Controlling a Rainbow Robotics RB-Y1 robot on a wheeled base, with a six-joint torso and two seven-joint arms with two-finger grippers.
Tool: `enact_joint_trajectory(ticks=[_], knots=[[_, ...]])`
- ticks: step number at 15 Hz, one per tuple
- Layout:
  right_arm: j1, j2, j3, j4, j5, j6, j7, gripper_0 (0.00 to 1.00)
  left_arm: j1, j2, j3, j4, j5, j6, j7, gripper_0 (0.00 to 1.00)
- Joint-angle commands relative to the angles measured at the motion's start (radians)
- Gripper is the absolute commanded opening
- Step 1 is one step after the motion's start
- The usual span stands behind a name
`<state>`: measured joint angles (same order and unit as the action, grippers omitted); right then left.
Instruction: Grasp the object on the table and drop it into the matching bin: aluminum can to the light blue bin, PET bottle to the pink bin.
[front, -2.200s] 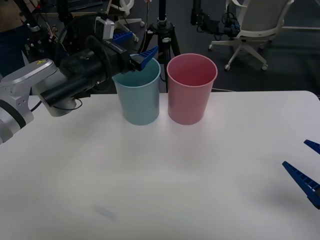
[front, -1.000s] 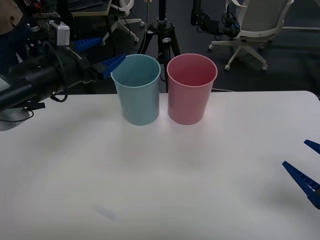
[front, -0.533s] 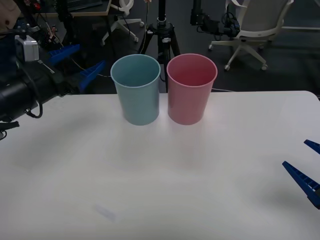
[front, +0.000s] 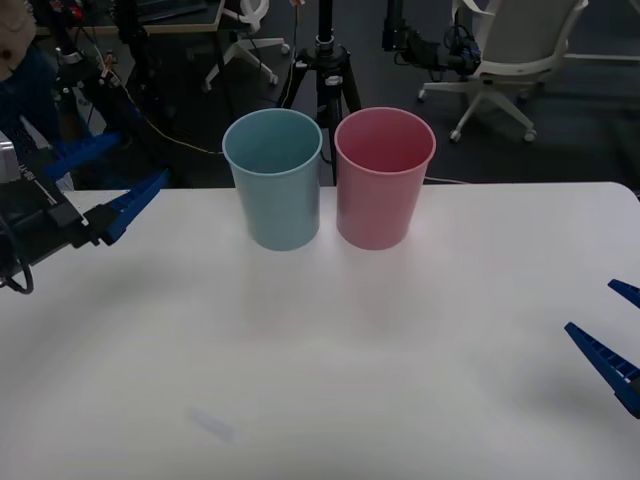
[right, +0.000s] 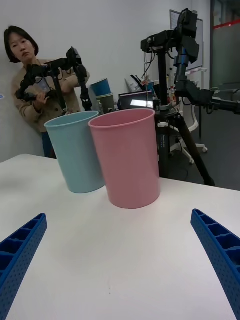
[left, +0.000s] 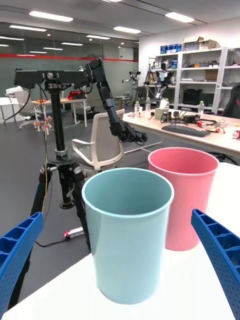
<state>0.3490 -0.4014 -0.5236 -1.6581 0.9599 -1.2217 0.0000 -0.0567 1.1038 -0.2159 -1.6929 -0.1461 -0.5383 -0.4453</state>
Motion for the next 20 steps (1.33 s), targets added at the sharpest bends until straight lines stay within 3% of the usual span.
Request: enact_joint_trajectory(ticks=[1,7,12,15,17,20], knots=[[0.000,0.000,0.000,0.000,0.000,0.000,0.000,1.00,0.074,-0.061,0.090,-0.001,-0.099,-0.031,0.013,1.00],[0.000,0.000,0.000,0.000,0.000,0.000,0.000,1.00,0.186,-0.176,0.230,-0.001,-0.276,-0.106,0.089,1.00],[0.000,0.000,0.000,0.000,0.000,0.000,0.000,1.00,0.261,-0.371,0.437,-0.001,-0.602,-0.318,0.309,1.00],[0.000,0.000,0.000,0.000,0.000,0.000,0.000,1.00,0.284,-0.529,0.615,-0.028,-0.834,-0.491,0.418,1.00],[0.000,0.000,0.000,0.000,0.000,0.000,0.000,1.00,0.307,-0.588,0.664,-0.042,-0.880,-0.548,0.435,1.00],[0.000,0.000,0.000,0.000,0.000,0.000,0.000,1.00,0.353,-0.607,0.667,-0.042,-0.862,-0.583,0.419,1.00]])
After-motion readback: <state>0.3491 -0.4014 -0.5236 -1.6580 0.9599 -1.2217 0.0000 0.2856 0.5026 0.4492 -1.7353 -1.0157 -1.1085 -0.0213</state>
